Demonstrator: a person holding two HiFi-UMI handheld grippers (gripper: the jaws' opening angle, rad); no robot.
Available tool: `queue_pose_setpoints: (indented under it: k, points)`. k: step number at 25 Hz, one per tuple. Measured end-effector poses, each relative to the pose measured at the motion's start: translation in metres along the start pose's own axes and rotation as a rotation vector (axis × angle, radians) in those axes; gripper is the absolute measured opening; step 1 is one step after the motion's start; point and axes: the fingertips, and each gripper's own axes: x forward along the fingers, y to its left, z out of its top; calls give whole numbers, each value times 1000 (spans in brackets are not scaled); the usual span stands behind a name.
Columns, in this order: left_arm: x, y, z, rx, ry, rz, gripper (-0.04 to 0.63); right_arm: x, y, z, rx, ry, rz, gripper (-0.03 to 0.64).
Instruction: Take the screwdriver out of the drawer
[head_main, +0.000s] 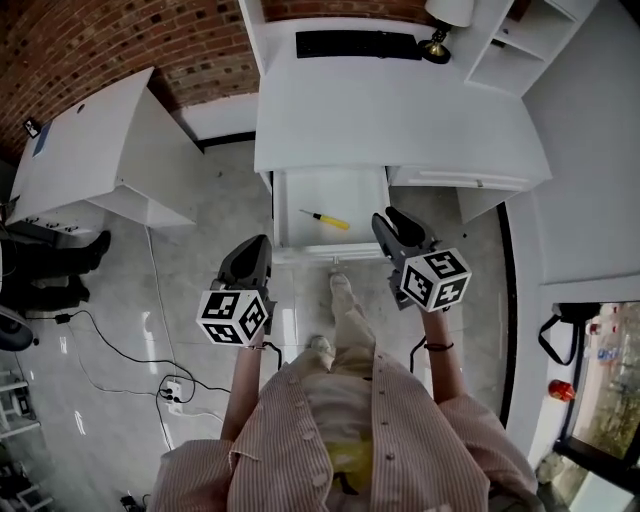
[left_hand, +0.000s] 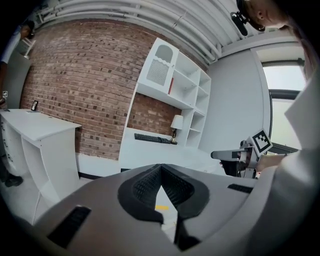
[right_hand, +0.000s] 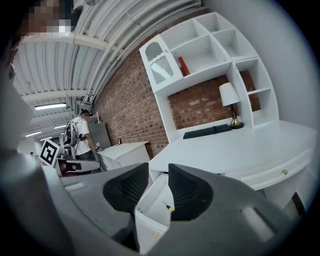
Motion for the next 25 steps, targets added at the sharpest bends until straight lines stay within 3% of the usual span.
queue_pose_setpoints:
  k: [7,14,25]
  points:
    - [58,17,-23,-65,103,24,-2,66,-26,-26,-48,197,104,117]
    - [106,22,-51,-110,238,-7,-2,116,-46,-68,-102,401,211,117]
    - [149,42,-80,-160,384,35,-2,176,-58,-135,-237,691,374,117]
